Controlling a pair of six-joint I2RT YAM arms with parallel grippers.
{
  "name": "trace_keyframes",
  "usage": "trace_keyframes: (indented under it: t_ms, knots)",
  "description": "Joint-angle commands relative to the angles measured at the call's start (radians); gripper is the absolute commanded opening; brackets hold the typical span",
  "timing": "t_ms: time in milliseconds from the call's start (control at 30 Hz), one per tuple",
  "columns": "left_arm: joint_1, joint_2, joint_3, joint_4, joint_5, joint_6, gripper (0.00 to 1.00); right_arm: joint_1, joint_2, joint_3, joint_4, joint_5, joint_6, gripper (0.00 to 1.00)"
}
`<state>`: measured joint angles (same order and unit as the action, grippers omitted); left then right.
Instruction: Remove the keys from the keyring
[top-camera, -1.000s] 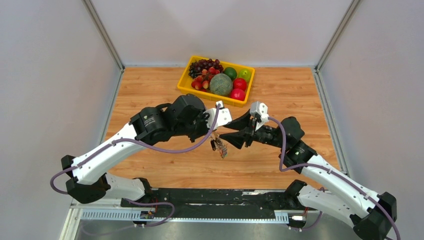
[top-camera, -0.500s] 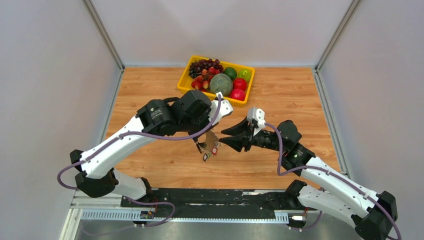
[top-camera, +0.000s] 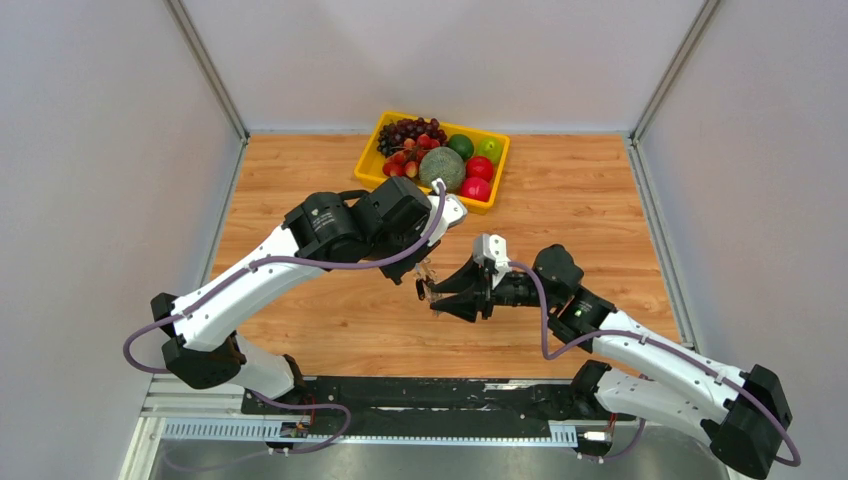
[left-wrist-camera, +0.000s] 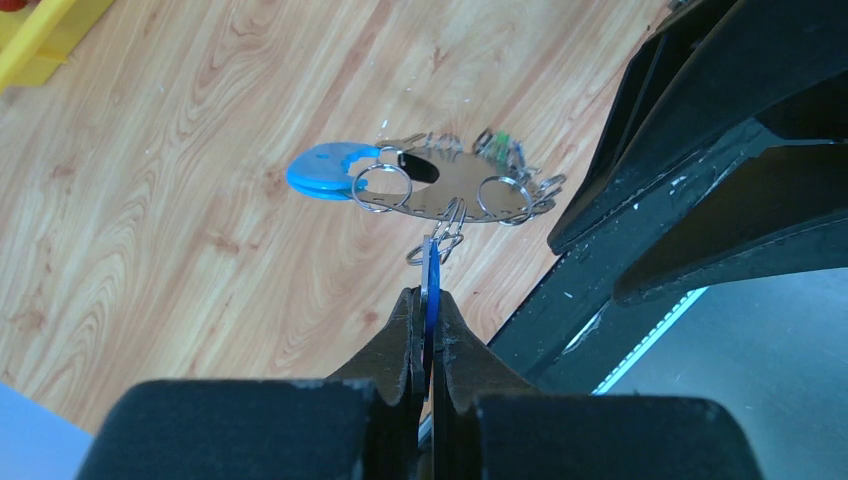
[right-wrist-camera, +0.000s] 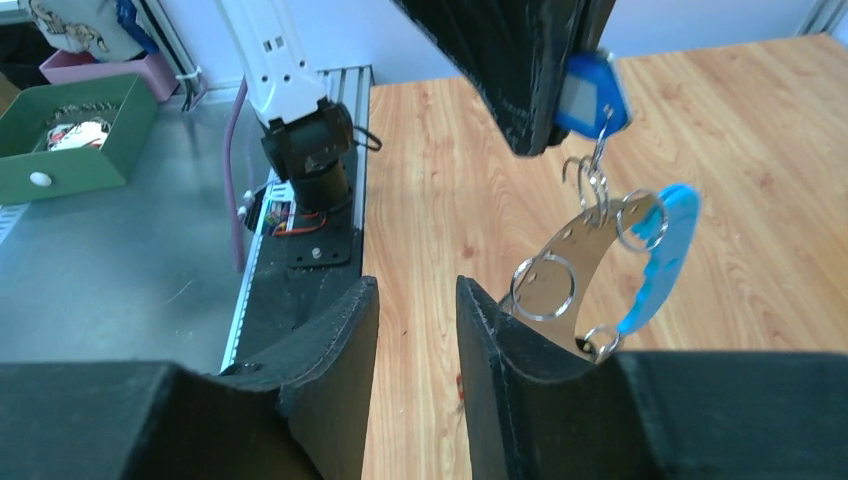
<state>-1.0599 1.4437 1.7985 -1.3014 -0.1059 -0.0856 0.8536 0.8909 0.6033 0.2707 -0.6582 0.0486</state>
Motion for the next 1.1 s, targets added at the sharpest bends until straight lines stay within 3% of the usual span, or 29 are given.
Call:
trace_keyframes:
  t_ms: [0,200,400,667,733,767,1067]
  knots:
    - [0.001,0.004,0.046,0.001,0.015,-0.038,0.00,0.012,0.013,-0.025,0.033,-0.020,0.000,0.38]
    - [0.001,-0.006,0.036,0.011,0.048,-0.040,0.00,0.011,0.027,-0.024,0.000,0.165,0.018,0.43]
    - [0.001,-0.044,-0.019,0.036,0.068,-0.047,0.00,0.010,0.029,-0.018,-0.002,0.246,0.022,0.53]
    - [0.001,-0.056,-0.050,0.055,0.061,-0.063,0.00,0.024,0.028,-0.021,0.032,0.305,0.126,0.82]
    - [0.001,-0.054,-0.053,0.061,0.061,-0.064,0.00,0.039,0.004,-0.040,0.055,0.351,0.139,0.97]
    - [0.001,-0.053,-0.055,0.063,0.064,-0.065,0.00,0.048,-0.007,-0.050,0.067,0.371,0.141,0.99]
    - [0.001,-0.055,-0.039,0.074,0.097,-0.063,0.00,0.086,0.045,-0.027,0.086,0.389,0.085,1.00]
